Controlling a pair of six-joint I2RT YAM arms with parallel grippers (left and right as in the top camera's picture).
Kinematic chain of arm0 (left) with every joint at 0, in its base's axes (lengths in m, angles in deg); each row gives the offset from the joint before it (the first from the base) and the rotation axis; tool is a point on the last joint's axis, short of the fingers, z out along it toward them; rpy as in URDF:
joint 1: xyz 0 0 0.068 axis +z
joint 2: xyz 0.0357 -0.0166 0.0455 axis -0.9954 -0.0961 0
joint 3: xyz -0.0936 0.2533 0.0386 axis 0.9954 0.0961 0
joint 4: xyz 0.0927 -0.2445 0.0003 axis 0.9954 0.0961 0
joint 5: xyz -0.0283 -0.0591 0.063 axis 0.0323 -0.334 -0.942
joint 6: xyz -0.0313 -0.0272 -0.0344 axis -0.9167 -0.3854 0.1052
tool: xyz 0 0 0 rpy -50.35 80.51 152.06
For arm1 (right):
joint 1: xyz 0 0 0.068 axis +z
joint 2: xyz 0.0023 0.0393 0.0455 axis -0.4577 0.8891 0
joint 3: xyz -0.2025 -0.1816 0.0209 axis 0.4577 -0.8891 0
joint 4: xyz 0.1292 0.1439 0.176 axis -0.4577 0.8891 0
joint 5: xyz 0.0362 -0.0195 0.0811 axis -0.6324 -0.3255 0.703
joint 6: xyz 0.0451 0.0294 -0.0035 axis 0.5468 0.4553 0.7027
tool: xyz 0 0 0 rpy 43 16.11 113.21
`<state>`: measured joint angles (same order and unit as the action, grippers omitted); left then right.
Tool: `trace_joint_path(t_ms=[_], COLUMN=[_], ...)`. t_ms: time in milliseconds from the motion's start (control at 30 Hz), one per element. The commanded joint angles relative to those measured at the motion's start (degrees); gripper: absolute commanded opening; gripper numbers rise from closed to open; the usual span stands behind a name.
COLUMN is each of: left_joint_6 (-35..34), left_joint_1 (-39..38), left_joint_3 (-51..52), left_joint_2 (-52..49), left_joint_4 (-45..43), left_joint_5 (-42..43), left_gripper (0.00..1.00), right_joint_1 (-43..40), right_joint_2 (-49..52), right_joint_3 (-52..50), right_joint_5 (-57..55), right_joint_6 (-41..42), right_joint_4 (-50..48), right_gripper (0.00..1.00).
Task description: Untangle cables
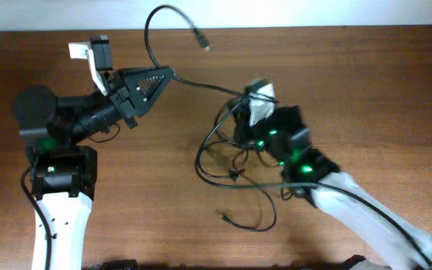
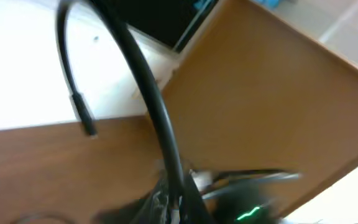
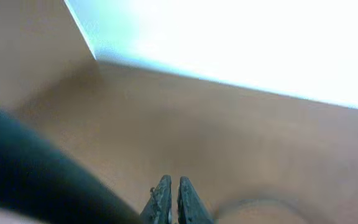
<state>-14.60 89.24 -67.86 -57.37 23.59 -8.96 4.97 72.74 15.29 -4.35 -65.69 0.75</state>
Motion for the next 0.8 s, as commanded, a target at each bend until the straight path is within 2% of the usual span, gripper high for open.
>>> trace_joint_path(t_ms=[0,100,167,233,300,333,433,500,600,633,700,733,767], left_joint_6=[11.8,13.7,16.3,22.6,22.7,22.8,22.8,22.9,27.4,31.6,37.2,38.0,37.9], left_joint_1=[0.7,0.7,0.7,0.7,0.7,0.7,0.6,0.6,-0.2,-0.9,-2.6,-3.0,-3.2], left_joint_3=[-0.6,-0.6,-0.5,-0.5,-0.5,-0.5,-0.5,-0.5,-0.5,-0.5,-0.5,-0.5,-0.5], left_joint_2=[0.4,0.2,-0.3,-1.0,-2.0,-2.8,-5.8,-7.5,-10.1,-11.0,-12.7,-13.5,-14.7], left_joint_4=[6.7,18.1,23.0,28.6,33.5,35.1,36.9,37.3,37.2,37.4,38.8,39.2,39.4], left_joint_5=[-0.9,-11.8,-13.3,-16.9,-23.2,-24.3,-24.0,-21.8,-15.3,-12.3,-11.7,-11.8,-11.7], left_gripper=[0.0,0.0,0.0,0.0,0.0,0.0,0.0,0.0,0.0,0.0,0.0,0.0,0.0], right_joint_1=[-0.9,-0.8,-0.7,-0.8,-0.8,-0.8,-0.8,-0.8,-0.7,-0.7,-0.8,-0.8,-0.8], right_joint_2=[-11.4,-16.5,-17.1,-17.4,-17.8,-17.9,-17.0,-15.7,-13.9,-12.8,-9.4,-7.8,-6.6], right_joint_3=[7.0,7.9,7.9,8.3,11.2,15.3,27.7,32.5,34.7,34.7,34.7,34.7,34.7], right_joint_5=[-3.1,-3.9,-2.7,-2.7,-3.7,-4.0,-4.6,-8.7,-7.2,-5.2,-6.0,-8.3,-10.3], right_joint_6=[-6.9,-6.8,-5.0,-1.6,-2.4,-6.0,-17.6,-20.7,-16.8,-15.2,-14.7,-14.8,-19.3], right_joint_4=[9.2,16.9,20.9,19.8,16.3,14.9,15.2,15.7,25.2,30.8,37.8,37.2,33.8], right_gripper=[0.04,0.04,0.04,0.04,0.04,0.04,0.04,0.04,0.04,0.04,0.04,0.04,0.04])
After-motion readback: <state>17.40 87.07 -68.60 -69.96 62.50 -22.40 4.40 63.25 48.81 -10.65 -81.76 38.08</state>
